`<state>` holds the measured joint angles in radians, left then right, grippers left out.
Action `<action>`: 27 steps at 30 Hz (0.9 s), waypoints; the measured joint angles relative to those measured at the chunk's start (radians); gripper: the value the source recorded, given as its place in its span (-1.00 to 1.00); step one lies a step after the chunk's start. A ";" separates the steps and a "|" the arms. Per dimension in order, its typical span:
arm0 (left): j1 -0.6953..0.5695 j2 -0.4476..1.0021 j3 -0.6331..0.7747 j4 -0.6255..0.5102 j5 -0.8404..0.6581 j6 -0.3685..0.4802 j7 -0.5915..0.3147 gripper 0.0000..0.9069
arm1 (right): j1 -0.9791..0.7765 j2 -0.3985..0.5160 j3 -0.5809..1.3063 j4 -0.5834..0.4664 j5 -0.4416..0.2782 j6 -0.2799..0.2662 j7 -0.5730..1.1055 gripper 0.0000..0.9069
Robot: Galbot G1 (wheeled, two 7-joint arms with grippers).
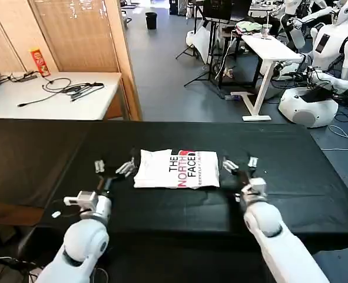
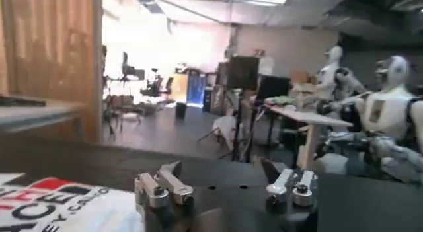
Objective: Fold and organize the clothes.
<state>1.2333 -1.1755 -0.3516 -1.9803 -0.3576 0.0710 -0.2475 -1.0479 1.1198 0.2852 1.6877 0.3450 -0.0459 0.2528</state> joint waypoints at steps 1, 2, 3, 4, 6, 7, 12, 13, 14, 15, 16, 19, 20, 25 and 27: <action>0.004 -0.008 -0.006 0.008 0.004 -0.022 -0.005 0.94 | -0.029 -0.006 0.027 0.034 0.002 -0.001 0.003 0.94; 0.006 -0.013 -0.012 0.016 0.005 -0.033 -0.009 0.94 | -0.058 -0.010 0.055 0.065 0.002 -0.001 0.003 0.94; 0.007 -0.016 -0.016 0.024 0.007 -0.041 -0.016 0.94 | -0.089 -0.012 0.085 0.098 0.000 0.000 0.000 0.94; 0.007 -0.020 -0.019 0.032 0.010 -0.049 -0.030 0.94 | -0.117 -0.012 0.111 0.125 -0.001 0.004 -0.002 0.94; 0.005 -0.023 -0.031 0.051 0.015 -0.059 -0.033 0.94 | -0.176 -0.008 0.168 0.175 -0.003 0.020 -0.014 0.94; 0.006 -0.021 -0.036 0.063 0.021 -0.060 -0.030 0.94 | -0.209 -0.005 0.198 0.199 -0.005 0.032 -0.021 0.94; 0.024 -0.002 -0.044 0.096 0.028 -0.074 0.026 0.94 | -0.327 0.004 0.285 0.252 -0.010 0.050 -0.027 0.94; 0.025 0.001 -0.044 0.099 0.031 -0.080 0.033 0.94 | -0.337 0.005 0.293 0.258 -0.010 0.051 -0.027 0.94; 0.026 0.003 -0.044 0.103 0.033 -0.084 0.040 0.94 | -0.346 0.007 0.297 0.264 -0.011 0.051 -0.027 0.94; 0.027 0.005 -0.045 0.104 0.034 -0.084 0.042 0.94 | -0.352 0.009 0.300 0.269 -0.011 0.051 -0.026 0.94; 0.029 0.009 -0.047 0.104 0.035 -0.083 0.045 0.94 | -0.355 0.011 0.301 0.274 -0.012 0.050 -0.026 0.94; 0.034 0.019 -0.054 0.106 0.041 -0.087 0.048 0.94 | -0.359 0.015 0.300 0.280 -0.015 0.048 -0.026 0.94; 0.035 0.022 -0.058 0.106 0.046 -0.088 0.048 0.94 | -0.358 0.015 0.297 0.280 -0.016 0.048 -0.026 0.94; 0.053 0.035 -0.060 0.087 0.079 -0.048 0.041 0.94 | -0.350 0.013 0.281 0.290 -0.015 0.029 -0.024 0.94; 0.062 0.036 -0.059 0.076 0.091 -0.031 0.020 0.94 | -0.347 0.013 0.277 0.294 -0.015 0.022 -0.023 0.94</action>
<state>1.2951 -1.1397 -0.4103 -1.9038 -0.2661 0.0401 -0.2275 -1.3946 1.1326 0.5624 1.9821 0.3302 -0.0243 0.2302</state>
